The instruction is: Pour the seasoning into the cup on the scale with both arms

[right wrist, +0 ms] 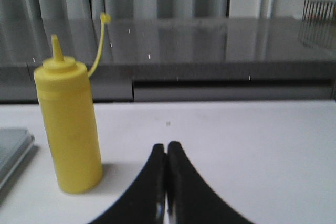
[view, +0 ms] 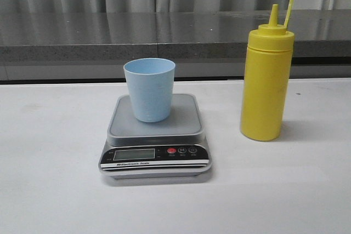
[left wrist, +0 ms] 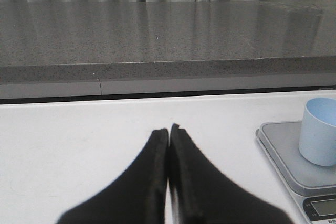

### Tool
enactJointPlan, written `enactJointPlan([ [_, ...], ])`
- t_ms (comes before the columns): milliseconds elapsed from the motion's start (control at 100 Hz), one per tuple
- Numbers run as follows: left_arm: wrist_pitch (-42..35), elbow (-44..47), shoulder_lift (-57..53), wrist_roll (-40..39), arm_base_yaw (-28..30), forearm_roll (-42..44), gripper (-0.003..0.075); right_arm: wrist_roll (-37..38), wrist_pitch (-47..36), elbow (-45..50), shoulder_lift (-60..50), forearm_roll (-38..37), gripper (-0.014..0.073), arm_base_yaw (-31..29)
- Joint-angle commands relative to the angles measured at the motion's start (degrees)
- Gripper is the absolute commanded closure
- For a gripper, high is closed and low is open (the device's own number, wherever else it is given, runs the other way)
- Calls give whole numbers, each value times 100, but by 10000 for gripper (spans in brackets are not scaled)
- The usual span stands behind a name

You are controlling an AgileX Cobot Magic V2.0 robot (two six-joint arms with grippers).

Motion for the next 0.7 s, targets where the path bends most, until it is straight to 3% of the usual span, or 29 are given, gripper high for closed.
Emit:
enactJointPlan([
  [0, -449, -144, 55, -66, 18, -15, 740, -19, -1204, -156, -108, -75, 661, -31],
  [280, -449, -144, 55, -66, 18, -15, 740, 730, -118, -1239, 591, -75, 661, -31],
  [690, -449, -144, 55, -66, 18, -15, 740, 730, 205, -3303, 3583, -75, 661, -31],
])
